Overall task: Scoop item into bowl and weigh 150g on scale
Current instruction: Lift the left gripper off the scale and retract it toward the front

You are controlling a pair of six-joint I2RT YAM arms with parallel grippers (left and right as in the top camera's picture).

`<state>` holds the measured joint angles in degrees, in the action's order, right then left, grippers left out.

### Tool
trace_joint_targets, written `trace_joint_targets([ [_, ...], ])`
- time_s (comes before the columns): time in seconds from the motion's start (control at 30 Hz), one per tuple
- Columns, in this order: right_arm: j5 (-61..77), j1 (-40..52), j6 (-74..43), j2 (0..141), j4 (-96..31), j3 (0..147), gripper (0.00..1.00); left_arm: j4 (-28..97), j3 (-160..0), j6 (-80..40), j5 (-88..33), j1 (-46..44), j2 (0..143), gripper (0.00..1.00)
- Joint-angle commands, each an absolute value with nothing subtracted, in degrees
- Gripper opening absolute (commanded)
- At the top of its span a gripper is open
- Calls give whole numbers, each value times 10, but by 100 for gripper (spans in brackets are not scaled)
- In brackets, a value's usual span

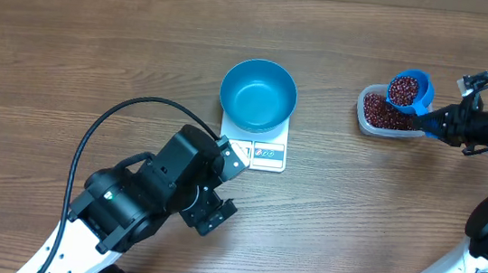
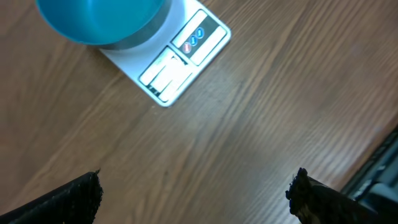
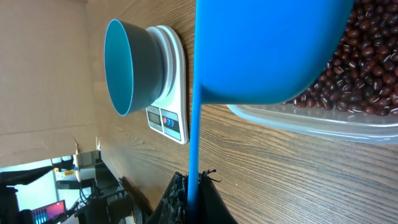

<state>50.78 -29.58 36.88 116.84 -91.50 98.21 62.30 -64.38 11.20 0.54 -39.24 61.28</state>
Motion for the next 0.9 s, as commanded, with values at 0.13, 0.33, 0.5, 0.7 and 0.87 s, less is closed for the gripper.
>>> trace_joint_targets([
  [0.13,525,-296,378,1158,-914,982,4,537,-544,185,-17,-365,570,99],
  [0.33,525,-296,378,1158,-917,982,4,424,-439,189,-41,-351,485,100],
  [0.5,525,-296,378,1158,-916,982,4,441,-403,188,-43,-337,439,100],
  [0.7,525,-296,378,1158,-916,982,4,413,-372,210,-73,-336,434,99],
  [0.87,525,-296,378,1158,-916,982,4,363,-359,207,-65,-336,434,100],
])
